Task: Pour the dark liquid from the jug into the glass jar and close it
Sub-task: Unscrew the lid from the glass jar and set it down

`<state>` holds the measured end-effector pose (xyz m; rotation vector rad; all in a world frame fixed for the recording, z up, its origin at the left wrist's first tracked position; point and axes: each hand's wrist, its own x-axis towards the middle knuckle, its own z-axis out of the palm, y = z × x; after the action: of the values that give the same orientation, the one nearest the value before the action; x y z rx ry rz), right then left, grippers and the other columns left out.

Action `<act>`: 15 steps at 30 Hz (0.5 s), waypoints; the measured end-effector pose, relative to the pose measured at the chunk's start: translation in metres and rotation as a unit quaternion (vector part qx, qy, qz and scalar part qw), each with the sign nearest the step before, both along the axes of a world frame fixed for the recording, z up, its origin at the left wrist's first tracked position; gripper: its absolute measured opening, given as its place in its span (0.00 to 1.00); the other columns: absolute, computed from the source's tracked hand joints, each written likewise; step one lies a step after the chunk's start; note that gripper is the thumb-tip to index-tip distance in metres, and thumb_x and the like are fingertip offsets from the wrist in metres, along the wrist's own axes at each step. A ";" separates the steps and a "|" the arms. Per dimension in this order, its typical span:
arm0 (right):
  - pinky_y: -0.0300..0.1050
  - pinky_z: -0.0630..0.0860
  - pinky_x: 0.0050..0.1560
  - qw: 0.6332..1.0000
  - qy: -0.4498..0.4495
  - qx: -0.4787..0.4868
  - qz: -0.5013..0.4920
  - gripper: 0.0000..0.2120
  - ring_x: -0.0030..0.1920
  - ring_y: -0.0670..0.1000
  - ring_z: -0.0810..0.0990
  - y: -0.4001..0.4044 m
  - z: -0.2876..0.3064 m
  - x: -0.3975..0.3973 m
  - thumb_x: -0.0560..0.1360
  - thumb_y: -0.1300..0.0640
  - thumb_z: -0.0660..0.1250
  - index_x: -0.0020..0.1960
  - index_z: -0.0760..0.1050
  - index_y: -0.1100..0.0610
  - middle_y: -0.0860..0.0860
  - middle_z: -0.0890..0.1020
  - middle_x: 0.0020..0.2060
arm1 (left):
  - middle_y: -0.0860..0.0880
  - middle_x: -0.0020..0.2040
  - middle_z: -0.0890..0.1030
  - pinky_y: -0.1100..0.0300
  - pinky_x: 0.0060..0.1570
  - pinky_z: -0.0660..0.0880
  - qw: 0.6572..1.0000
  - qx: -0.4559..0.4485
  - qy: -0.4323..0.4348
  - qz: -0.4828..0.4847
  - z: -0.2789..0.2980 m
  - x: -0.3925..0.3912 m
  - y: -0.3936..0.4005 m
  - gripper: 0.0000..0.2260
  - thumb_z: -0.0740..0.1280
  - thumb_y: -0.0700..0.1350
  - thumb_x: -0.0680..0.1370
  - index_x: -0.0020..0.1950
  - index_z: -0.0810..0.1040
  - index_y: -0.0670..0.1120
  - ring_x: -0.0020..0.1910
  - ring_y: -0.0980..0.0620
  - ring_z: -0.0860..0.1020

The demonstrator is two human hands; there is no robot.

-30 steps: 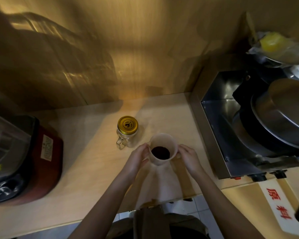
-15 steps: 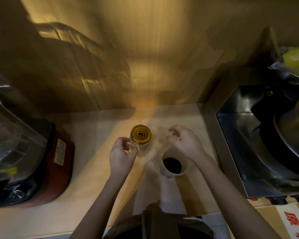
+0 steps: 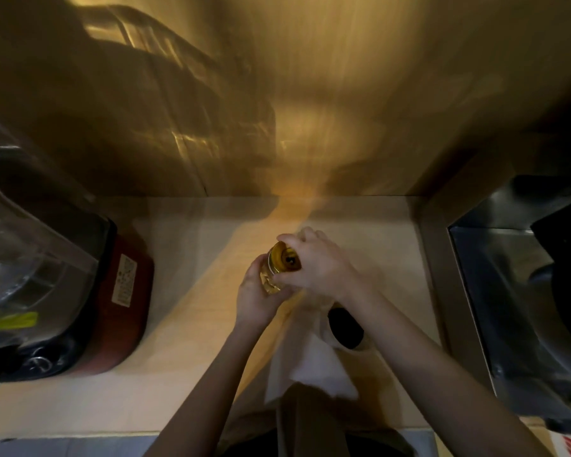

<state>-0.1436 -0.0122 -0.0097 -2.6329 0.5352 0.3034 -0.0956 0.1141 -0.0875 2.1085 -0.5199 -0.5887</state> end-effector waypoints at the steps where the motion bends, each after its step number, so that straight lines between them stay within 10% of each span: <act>1: 0.50 0.72 0.59 0.999 -0.012 0.049 -0.016 0.34 0.61 0.54 0.70 -0.008 0.005 -0.002 0.69 0.39 0.69 0.70 0.64 0.47 0.53 0.72 0.60 | 0.46 0.62 0.76 0.61 0.50 0.69 1.000 -0.007 -0.001 0.001 0.000 0.000 0.001 0.34 0.74 0.52 0.65 0.67 0.66 0.46 0.59 0.47 0.75; 9: 0.38 0.75 0.44 0.850 -0.123 0.412 -0.305 0.28 0.46 0.47 0.76 -0.071 -0.022 -0.015 0.65 0.62 0.77 0.60 0.68 0.53 0.50 0.73 0.49 | 0.48 0.67 0.74 0.52 0.62 0.72 0.999 -0.016 0.017 0.025 -0.007 -0.004 0.005 0.38 0.74 0.55 0.64 0.70 0.64 0.49 0.66 0.51 0.71; 15: 0.40 0.74 0.49 0.905 -0.101 0.319 -0.263 0.41 0.55 0.54 0.75 -0.077 -0.085 -0.009 0.61 0.68 0.78 0.68 0.63 0.56 0.56 0.70 0.59 | 0.49 0.68 0.74 0.51 0.63 0.71 0.999 -0.010 0.027 0.023 -0.007 -0.003 0.006 0.39 0.73 0.56 0.63 0.70 0.63 0.49 0.66 0.53 0.71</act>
<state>-0.1523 -0.0892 -0.0947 -1.7788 0.8727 0.0183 -0.0985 0.1196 -0.0949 2.0735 -0.4446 -0.6091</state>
